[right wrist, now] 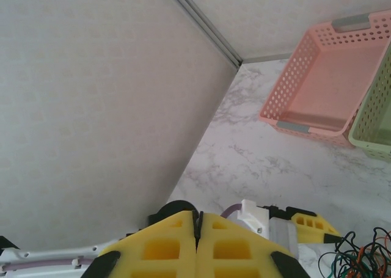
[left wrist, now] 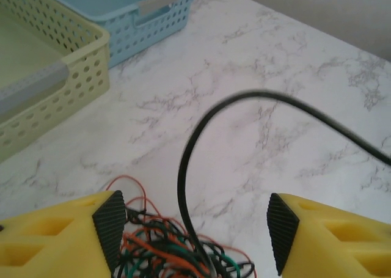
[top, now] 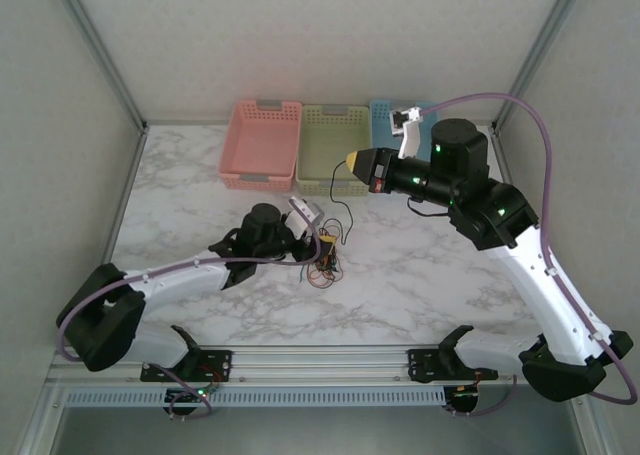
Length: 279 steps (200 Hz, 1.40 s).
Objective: Untangle the cables
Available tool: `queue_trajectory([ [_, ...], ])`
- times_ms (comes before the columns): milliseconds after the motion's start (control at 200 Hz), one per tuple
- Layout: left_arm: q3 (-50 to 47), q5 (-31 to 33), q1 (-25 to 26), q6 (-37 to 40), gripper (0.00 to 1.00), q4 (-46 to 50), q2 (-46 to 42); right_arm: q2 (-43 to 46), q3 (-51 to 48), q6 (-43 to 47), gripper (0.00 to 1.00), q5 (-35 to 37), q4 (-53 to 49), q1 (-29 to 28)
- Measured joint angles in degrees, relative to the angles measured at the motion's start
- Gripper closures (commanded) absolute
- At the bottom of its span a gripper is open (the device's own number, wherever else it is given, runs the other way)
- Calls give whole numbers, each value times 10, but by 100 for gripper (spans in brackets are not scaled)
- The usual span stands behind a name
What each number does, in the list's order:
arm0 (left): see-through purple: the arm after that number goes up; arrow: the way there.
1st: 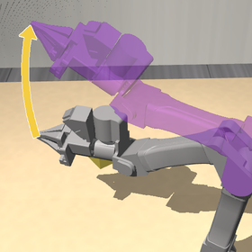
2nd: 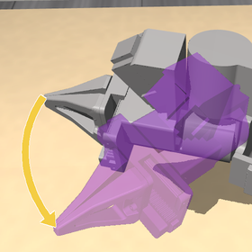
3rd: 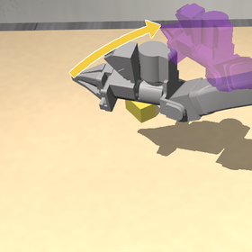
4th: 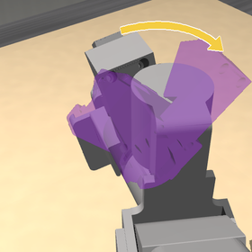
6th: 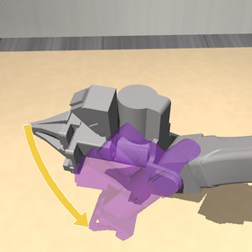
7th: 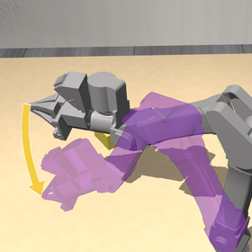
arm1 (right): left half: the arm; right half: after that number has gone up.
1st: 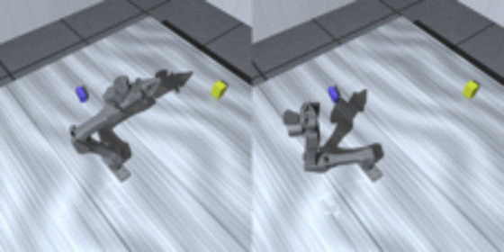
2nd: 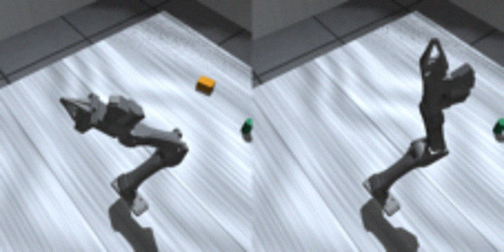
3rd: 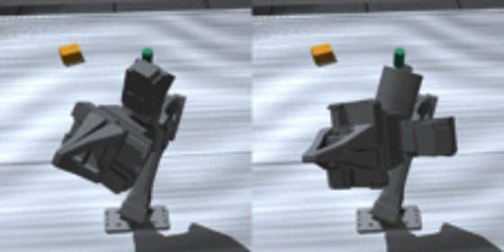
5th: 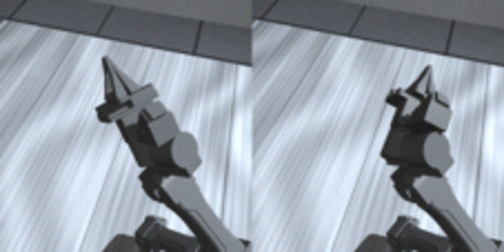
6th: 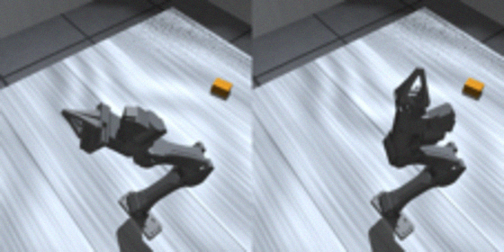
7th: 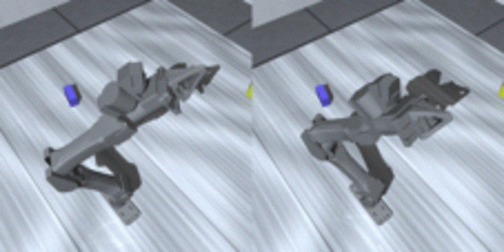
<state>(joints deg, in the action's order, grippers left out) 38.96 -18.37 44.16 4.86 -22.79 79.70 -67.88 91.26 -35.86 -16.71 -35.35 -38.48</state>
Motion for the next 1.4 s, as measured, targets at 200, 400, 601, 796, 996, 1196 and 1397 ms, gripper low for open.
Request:
queue_trajectory([
  [200,4,-3,0,1,56,-23,40,-6,2,0,100,0,-1,0],
  [400,-24,-7,0,-28,85,-66,39,-8,17,4,100,2,-4,1],
  [601,-54,-3,0,-47,100,-74,29,-8,21,20,100,17,-17,8],
  [796,-58,14,0,-52,100,-65,-22,5,21,50,100,68,-43,18],
  [996,-60,55,0,-62,100,-7,-110,40,22,104,100,184,-87,37],
  [1196,-34,71,0,-71,100,87,-191,76,-8,130,100,222,-86,43],
  [1397,17,67,0,-101,100,133,-233,57,-45,138,100,194,-73,43],
])
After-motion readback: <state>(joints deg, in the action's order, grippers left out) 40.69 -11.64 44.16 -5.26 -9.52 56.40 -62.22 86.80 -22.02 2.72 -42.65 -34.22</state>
